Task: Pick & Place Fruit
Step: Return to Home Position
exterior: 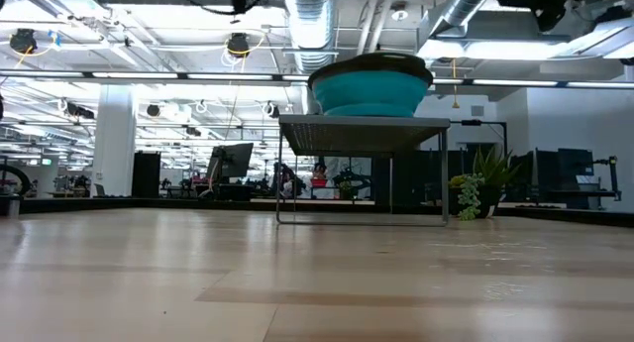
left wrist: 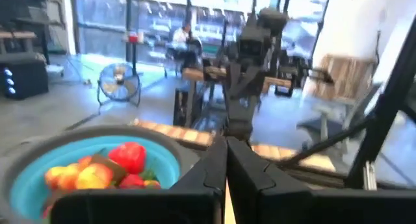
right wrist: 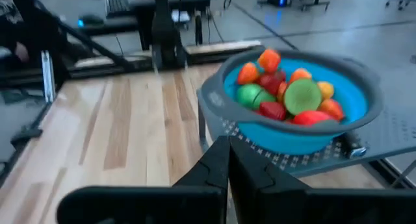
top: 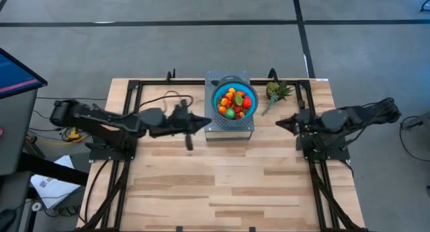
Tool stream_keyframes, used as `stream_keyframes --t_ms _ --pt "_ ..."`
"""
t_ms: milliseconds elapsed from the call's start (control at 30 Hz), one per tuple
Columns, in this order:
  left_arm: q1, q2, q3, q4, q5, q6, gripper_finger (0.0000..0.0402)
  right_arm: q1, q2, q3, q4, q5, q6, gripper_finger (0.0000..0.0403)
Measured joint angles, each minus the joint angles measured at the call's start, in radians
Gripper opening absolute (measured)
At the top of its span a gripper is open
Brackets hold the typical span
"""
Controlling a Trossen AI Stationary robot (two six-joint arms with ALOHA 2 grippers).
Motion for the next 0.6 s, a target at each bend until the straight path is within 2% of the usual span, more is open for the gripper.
stream_keyframes --t_ms 100,267,400,600 --pt "-0.006 -0.074 -0.083 0.062 -0.010 -0.007 0.0001 -0.001 -0.065 -0.002 -0.025 -0.001 -0.001 0.0000" --pt "-0.009 -0.183 -0.162 0.067 -0.008 0.002 0.0001 -0.001 -0.156 -0.002 -0.050 -0.001 0.002 0.0000" --pt "-0.009 -0.267 -0.216 0.072 0.038 0.051 0.0001 -0.001 -0.217 -0.002 -0.084 -0.002 0.002 0.0000" --pt "-0.009 -0.390 -0.308 0.084 0.111 0.044 0.0001 -0.001 -0.290 -0.002 -0.126 -0.002 0.013 0.0000"
